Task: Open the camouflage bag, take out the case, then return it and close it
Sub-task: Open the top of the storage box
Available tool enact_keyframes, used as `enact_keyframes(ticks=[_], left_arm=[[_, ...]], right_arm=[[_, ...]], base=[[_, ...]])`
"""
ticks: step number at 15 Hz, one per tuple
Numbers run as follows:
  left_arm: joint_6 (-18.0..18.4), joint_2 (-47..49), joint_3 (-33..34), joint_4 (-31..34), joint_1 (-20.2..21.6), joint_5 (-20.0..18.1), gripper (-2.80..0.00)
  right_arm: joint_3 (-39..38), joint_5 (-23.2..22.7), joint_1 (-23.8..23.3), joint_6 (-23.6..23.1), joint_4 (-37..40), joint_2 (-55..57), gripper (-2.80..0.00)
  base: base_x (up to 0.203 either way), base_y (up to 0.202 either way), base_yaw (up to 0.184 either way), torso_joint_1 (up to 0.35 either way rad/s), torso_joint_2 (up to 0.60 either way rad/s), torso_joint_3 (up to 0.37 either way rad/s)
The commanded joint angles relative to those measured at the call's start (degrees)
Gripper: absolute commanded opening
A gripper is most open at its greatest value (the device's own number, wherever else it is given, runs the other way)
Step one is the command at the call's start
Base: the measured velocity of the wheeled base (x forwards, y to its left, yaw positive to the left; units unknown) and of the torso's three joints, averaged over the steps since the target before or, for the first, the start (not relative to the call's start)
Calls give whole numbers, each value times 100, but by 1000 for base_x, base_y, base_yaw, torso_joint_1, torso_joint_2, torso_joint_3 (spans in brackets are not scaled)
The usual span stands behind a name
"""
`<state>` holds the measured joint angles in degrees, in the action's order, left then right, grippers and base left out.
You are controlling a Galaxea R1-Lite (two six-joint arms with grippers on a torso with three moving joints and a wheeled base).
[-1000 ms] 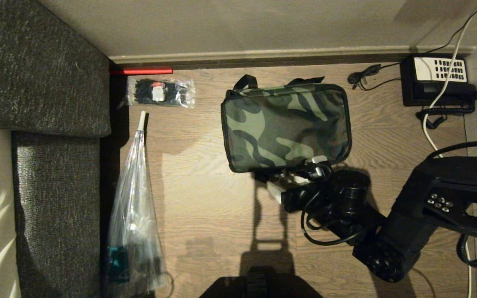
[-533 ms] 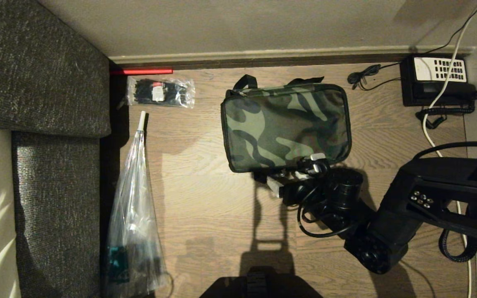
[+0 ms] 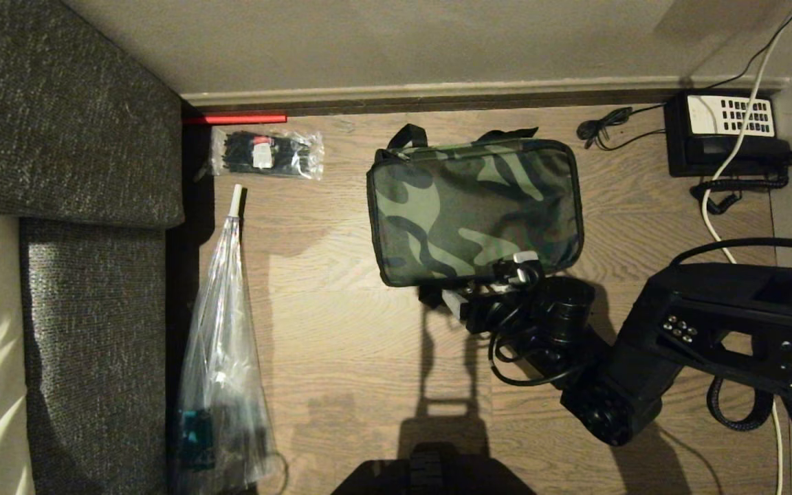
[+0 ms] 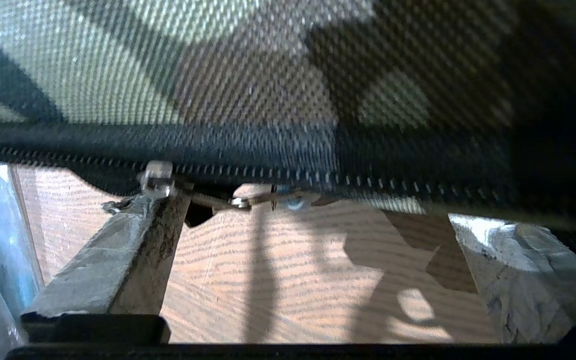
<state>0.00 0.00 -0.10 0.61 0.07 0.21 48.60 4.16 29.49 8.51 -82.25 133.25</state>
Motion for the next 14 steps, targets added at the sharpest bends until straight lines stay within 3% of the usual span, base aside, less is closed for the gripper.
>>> enact_keyframes(ticks=[1, 3, 4, 14], left_arm=[[0, 0, 1, 0, 1, 5, -280], [0, 0, 1, 0, 1, 5, -280], [0, 0, 1, 0, 1, 5, -280], [0, 0, 1, 0, 1, 5, -280]], right_arm=[[70, 6, -5, 10, -46, 43, 0], [62, 6, -33, 19, -46, 70, 0], [44, -3, -40, 28, -46, 70, -280], [2, 6, -66, -7, -63, 105, -280]], base=[[0, 0, 0, 0, 0, 0], [0, 0, 0, 0, 0, 0], [0, 0, 0, 0, 0, 0], [0, 0, 0, 0, 0, 0]])
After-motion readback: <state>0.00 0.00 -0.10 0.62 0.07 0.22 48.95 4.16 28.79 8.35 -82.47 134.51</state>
